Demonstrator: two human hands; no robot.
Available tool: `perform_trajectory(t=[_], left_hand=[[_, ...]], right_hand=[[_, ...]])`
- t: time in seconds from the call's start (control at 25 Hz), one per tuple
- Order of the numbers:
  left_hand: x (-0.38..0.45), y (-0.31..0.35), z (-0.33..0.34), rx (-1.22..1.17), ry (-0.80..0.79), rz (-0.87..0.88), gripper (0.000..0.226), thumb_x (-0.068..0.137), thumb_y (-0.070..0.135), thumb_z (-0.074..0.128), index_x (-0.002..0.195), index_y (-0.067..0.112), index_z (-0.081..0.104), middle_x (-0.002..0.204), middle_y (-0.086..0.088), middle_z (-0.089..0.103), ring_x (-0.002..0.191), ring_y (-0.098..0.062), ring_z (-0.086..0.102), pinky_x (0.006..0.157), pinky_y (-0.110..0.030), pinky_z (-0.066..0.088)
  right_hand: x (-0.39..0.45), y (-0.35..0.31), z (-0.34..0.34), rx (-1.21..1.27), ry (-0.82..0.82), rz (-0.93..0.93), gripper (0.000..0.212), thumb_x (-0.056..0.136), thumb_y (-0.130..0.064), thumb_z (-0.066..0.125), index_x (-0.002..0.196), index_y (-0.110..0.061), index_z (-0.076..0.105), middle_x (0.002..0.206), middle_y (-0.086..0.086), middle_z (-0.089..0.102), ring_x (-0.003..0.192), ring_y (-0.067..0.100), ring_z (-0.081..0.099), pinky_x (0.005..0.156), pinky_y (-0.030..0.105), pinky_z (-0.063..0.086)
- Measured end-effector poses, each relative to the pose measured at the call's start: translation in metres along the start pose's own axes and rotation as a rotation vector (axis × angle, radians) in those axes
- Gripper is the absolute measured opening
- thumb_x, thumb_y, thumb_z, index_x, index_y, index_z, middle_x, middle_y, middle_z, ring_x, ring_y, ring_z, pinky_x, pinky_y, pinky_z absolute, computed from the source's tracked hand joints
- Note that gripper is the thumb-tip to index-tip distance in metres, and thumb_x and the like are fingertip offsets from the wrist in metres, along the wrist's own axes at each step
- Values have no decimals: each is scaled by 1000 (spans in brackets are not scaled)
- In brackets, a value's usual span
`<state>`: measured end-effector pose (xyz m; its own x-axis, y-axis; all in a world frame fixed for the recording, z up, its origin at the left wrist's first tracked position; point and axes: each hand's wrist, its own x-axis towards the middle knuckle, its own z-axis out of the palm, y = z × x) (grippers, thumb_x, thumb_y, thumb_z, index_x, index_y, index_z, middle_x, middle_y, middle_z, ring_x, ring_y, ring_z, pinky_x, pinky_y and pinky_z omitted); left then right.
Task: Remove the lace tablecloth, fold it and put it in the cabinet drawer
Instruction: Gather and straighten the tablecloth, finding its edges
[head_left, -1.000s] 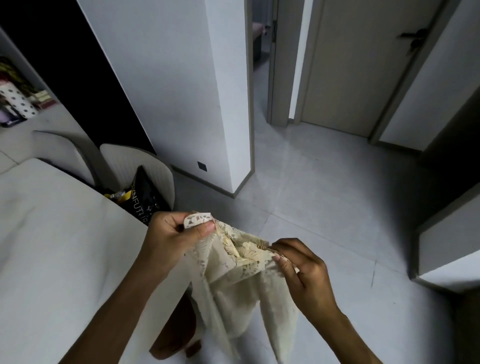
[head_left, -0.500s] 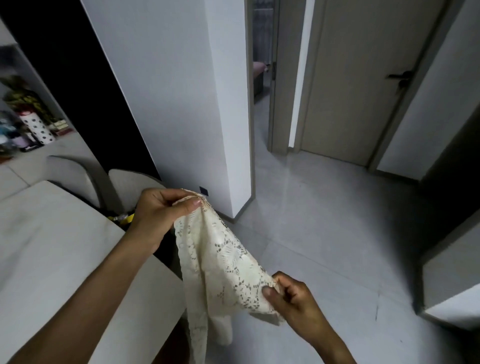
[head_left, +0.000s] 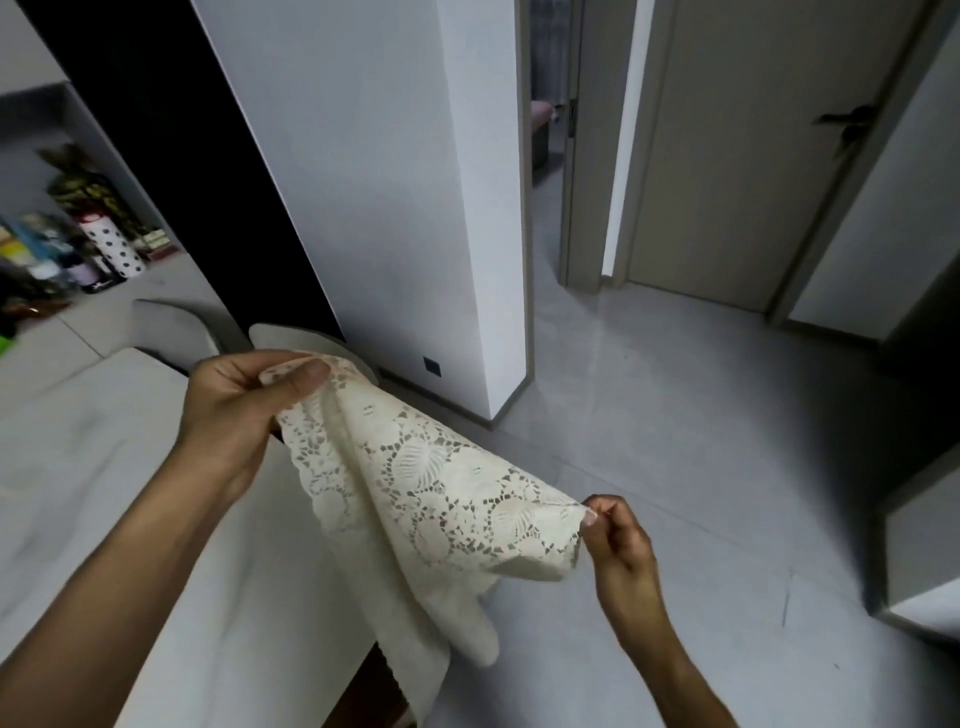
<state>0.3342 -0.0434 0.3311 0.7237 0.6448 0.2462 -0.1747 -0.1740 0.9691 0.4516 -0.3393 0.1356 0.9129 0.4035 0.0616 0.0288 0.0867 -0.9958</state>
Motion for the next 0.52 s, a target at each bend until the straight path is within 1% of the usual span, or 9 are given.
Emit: perform_trajectory(t=[0.08, 0.12, 0.2, 0.28, 0.32, 0.4, 0.44, 0.52], left_hand=[[2, -16, -9, -30, 71, -57, 18, 79, 1, 70, 74, 15, 79, 73, 1, 78, 66, -11, 73, 65, -20, 59], [3, -25, -12, -41, 82, -81, 19, 81, -2, 67, 75, 12, 78, 74, 2, 78, 68, -11, 73, 68, -20, 59], [5, -44, -9, -42, 68, -134, 16, 84, -3, 66, 81, 9, 75, 76, 2, 78, 71, -11, 74, 70, -21, 60], [11, -60, -4, -25, 47, -180, 15, 85, -1, 66, 81, 10, 75, 75, 3, 78, 70, -11, 74, 68, -22, 60], [14, -67, 1, -22, 34, -208, 15, 85, 1, 67, 80, 10, 76, 75, 3, 78, 69, -11, 74, 66, -22, 60], [23, -77, 14, -10, -6, -251, 8, 85, 6, 69, 84, 9, 77, 75, 2, 78, 69, -12, 73, 64, -22, 60], [26, -82, 22, -5, -26, -261, 7, 84, 7, 71, 84, 9, 77, 75, 1, 78, 69, -12, 73, 64, -23, 60], [31, -90, 38, 5, -70, -258, 9, 81, 8, 73, 77, 13, 80, 73, 1, 77, 68, -13, 73, 67, -23, 59]], right_hand=[[-2, -19, -19, 87, -96, -7, 19, 93, 0, 56, 77, -8, 54, 69, -1, 51, 67, 12, 46, 61, 19, 40], [-5, -28, -29, 94, -154, -13, 17, 88, -2, 58, 73, -8, 54, 67, 2, 48, 65, 14, 44, 59, 22, 38], [-16, -46, -45, 104, -252, 14, 9, 75, -10, 59, 67, -9, 56, 62, 5, 46, 62, 17, 40, 56, 28, 32], [-28, -58, -54, 145, -308, 46, 8, 68, -17, 61, 64, -11, 57, 58, 3, 44, 56, 15, 37, 52, 29, 26], [-33, -63, -59, 158, -320, 44, 9, 69, -18, 62, 64, -12, 57, 57, 0, 44, 54, 12, 36, 51, 25, 25], [-40, -70, -70, 167, -360, 38, 9, 73, -16, 63, 65, -14, 59, 58, -3, 45, 53, 9, 36, 50, 21, 30], [-42, -71, -76, 140, -399, 57, 10, 77, -15, 64, 67, -15, 60, 60, -2, 45, 54, 9, 37, 51, 20, 31], [-43, -67, -88, 25, -513, 121, 16, 86, -14, 65, 71, -16, 61, 64, -1, 45, 59, 10, 38, 55, 18, 33]])
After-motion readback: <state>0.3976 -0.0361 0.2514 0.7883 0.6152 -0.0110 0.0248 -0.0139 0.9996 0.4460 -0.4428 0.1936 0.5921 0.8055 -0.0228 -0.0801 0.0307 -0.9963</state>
